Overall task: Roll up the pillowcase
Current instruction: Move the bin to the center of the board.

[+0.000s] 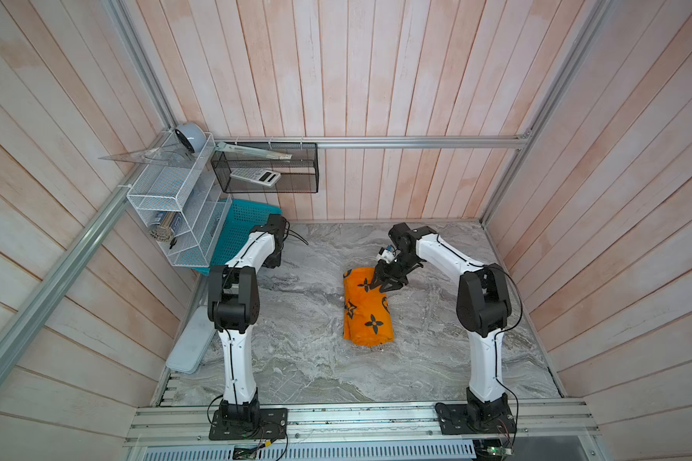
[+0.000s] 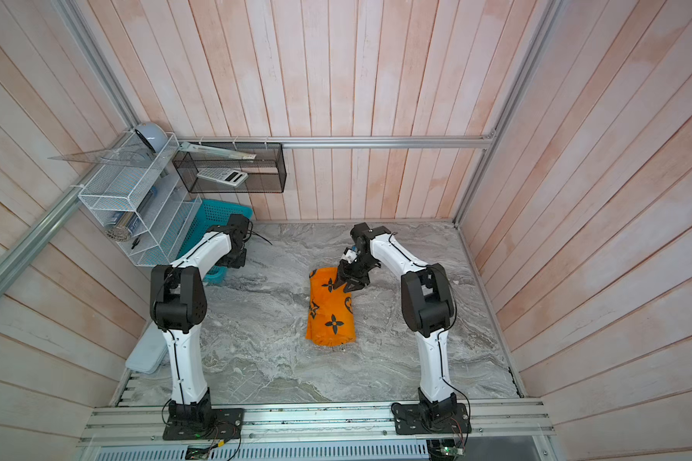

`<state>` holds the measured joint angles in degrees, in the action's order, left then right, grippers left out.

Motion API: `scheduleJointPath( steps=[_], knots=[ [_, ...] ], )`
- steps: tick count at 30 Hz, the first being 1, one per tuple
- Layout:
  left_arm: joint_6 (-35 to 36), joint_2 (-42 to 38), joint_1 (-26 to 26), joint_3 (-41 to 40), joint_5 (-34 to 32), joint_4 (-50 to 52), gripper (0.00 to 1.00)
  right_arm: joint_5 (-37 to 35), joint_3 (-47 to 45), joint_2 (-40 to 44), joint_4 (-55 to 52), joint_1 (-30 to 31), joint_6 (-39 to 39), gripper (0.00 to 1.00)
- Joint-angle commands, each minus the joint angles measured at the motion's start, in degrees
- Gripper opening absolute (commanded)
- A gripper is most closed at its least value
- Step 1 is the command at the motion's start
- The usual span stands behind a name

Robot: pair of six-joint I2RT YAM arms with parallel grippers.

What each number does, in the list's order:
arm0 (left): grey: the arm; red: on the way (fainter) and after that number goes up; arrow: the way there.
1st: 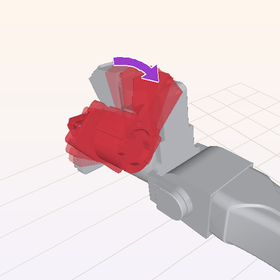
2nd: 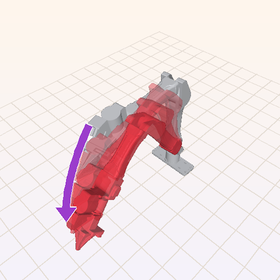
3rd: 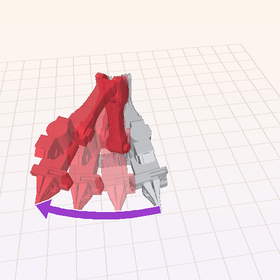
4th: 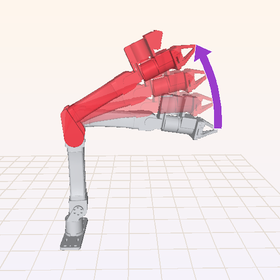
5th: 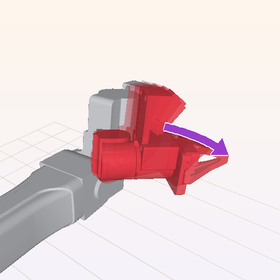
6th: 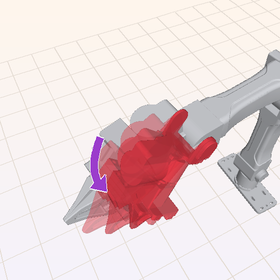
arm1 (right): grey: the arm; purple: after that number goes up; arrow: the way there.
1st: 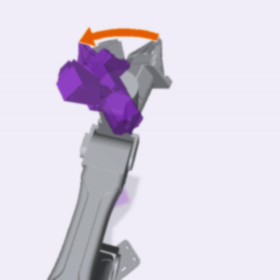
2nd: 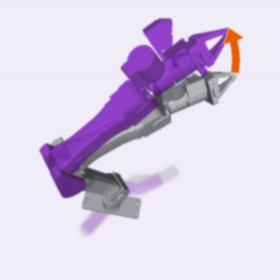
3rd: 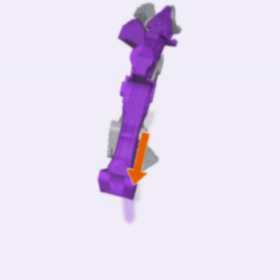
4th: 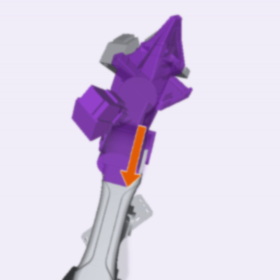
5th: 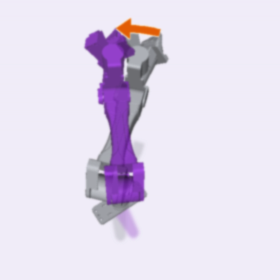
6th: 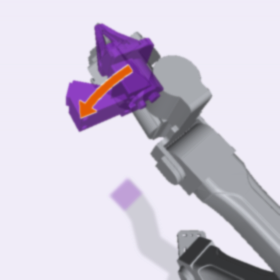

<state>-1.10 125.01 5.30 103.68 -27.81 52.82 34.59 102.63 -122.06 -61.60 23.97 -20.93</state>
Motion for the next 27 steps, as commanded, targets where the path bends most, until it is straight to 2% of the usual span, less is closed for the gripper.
scheduleJointPath(
  steps=[1,3,6,9,15,20,24,25,26,27],
  knots=[
    [-3.48,0.83,0.19,1.47,2.98,0.36,0.08,0.14,-0.13,-0.2,-1.62,-0.26,0.63,0.44],
    [-4.58,0.51,0.69,2.56,4.24,0.97,0.0,0.14,-0.43,0.11,-1.5,-0.24,0.63,0.44],
    [-6.3,0.63,3.64,4.95,6.97,3.33,0.0,-0.21,-0.38,0.42,-1.5,-0.34,0.79,0.44],
    [-6.89,0.76,8.99,5.83,8.55,5.02,0.0,-0.81,-0.08,0.85,-1.56,-0.78,0.56,0.44],
    [-23.47,0.82,18.92,3.24,13.09,8.59,0.0,-2.45,-0.74,3.5,-1.96,-2.12,0.75,0.44],
    [-36.72,-2.91,25.57,-6.35,12.34,6.46,0.0,-3.35,-2.99,6.4,-2.31,-2.61,0.96,0.44],
    [-37.98,-4.81,27.09,-9.89,12.16,5.35,0.0,-3.39,-4.9,8.03,-2.23,-2.51,0.91,0.44],
    [-38.09,-5.38,27.19,-10.1,12.82,5.79,0.03,-3.53,-5.2,8.35,-2.4,-2.38,1.05,0.45],
    [-38.07,-6.49,27.35,-10.5,12.7,5.77,0.22,-3.88,-5.47,8.7,-2.54,-2.35,1.11,0.45],
    [-38.03,-7.73,27.39,-10.87,11.82,5.54,0.29,-4.12,-5.81,9.04,-2.54,-2.35,1.12,0.45]
  ],
)
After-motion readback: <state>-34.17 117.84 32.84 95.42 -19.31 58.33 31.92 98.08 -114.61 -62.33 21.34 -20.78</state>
